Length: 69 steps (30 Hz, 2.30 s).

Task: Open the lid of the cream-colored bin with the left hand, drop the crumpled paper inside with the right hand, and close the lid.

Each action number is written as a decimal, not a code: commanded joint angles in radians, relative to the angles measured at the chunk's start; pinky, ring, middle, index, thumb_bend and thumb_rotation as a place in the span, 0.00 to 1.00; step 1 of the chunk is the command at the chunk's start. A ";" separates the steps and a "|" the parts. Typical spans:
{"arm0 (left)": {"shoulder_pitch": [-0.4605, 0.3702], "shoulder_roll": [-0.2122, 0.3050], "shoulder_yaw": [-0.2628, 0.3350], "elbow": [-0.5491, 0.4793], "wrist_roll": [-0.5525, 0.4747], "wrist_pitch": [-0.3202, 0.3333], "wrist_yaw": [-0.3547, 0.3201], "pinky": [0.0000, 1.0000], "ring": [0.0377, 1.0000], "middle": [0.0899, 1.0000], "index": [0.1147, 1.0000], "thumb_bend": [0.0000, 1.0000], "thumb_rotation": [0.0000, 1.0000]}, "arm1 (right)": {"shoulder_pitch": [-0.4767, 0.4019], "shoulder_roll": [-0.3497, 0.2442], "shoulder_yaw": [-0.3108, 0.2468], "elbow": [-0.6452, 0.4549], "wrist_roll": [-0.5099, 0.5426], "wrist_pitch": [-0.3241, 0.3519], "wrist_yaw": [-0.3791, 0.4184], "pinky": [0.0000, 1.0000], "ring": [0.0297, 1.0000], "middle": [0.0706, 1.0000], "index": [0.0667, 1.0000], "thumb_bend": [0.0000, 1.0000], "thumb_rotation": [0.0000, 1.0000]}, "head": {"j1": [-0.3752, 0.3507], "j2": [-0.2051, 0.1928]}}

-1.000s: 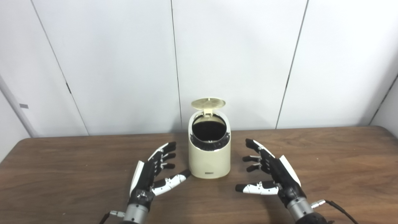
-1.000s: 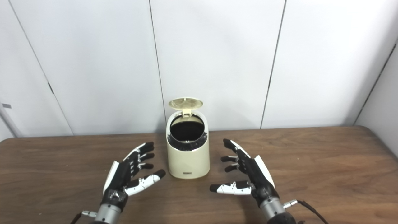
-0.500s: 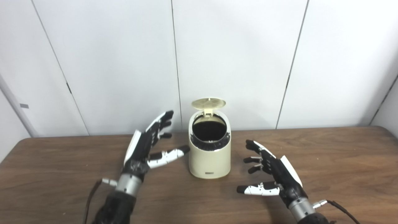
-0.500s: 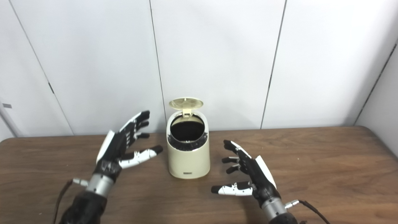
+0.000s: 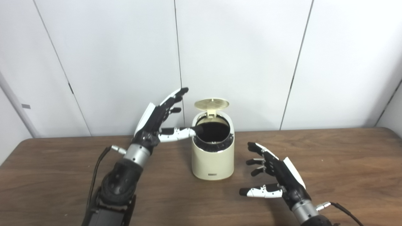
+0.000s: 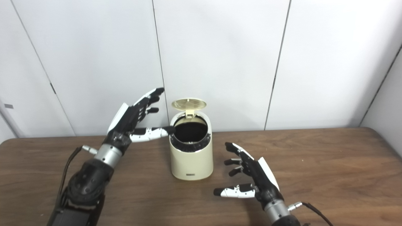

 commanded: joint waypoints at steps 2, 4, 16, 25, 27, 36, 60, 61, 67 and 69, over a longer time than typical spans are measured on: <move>-0.076 0.009 -0.003 0.013 0.006 -0.012 -0.005 0.92 0.99 0.99 0.98 0.97 0.28 | -0.029 0.004 0.003 -0.026 0.000 -0.050 -0.026 0.56 0.71 0.87 0.84 0.85 0.10 | -0.001 0.000; -0.094 0.015 -0.020 0.032 0.037 -0.018 -0.003 0.91 1.00 1.00 0.98 0.98 0.29 | -0.029 0.006 0.004 -0.026 0.001 -0.051 -0.029 0.55 0.71 0.87 0.84 0.85 0.09 | -0.006 -0.001; -0.141 0.023 -0.072 0.106 0.112 -0.056 -0.014 0.90 1.00 1.00 0.96 1.00 0.33 | -0.034 0.001 0.014 -0.015 -0.003 -0.051 -0.041 0.56 0.71 0.87 0.84 0.84 0.09 | -0.018 -0.005; -0.139 0.039 -0.099 0.122 0.104 -0.110 -0.062 0.95 0.97 0.92 0.86 1.00 0.38 | -0.035 0.003 0.016 -0.007 -0.009 -0.043 -0.046 0.56 0.71 0.87 0.84 0.83 0.07 | -0.019 -0.005; -0.137 0.045 -0.104 0.112 0.119 -0.106 -0.068 0.93 0.95 0.90 0.84 1.00 0.39 | -0.035 0.003 0.017 -0.005 -0.008 -0.045 -0.047 0.56 0.70 0.87 0.84 0.83 0.07 | -0.018 -0.007; -0.127 0.069 -0.117 0.072 0.158 -0.085 -0.097 0.90 0.97 0.82 0.73 0.98 0.42 | -0.035 0.003 0.020 -0.002 -0.004 -0.054 -0.048 0.56 0.69 0.84 0.84 0.83 0.05 | -0.021 -0.006; -0.084 0.128 -0.138 -0.018 0.230 -0.104 -0.141 0.88 0.99 0.80 0.71 1.00 0.41 | -0.040 0.013 0.024 -0.011 -0.012 -0.046 -0.052 0.56 0.69 0.83 0.84 0.83 0.07 | -0.026 0.003; -0.082 0.130 -0.140 -0.020 0.234 -0.106 -0.143 0.88 0.99 0.80 0.71 1.00 0.41 | -0.040 0.014 0.024 -0.011 -0.011 -0.047 -0.053 0.56 0.69 0.83 0.84 0.83 0.07 | -0.026 0.003; -0.073 0.137 -0.146 -0.034 0.255 -0.111 -0.148 0.88 0.99 0.80 0.71 1.00 0.42 | -0.043 0.017 0.023 -0.011 -0.008 -0.046 -0.053 0.56 0.69 0.83 0.83 0.84 0.08 | -0.032 0.008; -0.068 0.135 -0.143 -0.044 0.249 -0.100 -0.159 0.88 1.00 0.80 0.71 1.00 0.41 | -0.044 0.018 0.024 -0.013 -0.014 -0.046 -0.056 0.56 0.69 0.83 0.83 0.84 0.09 | -0.035 0.009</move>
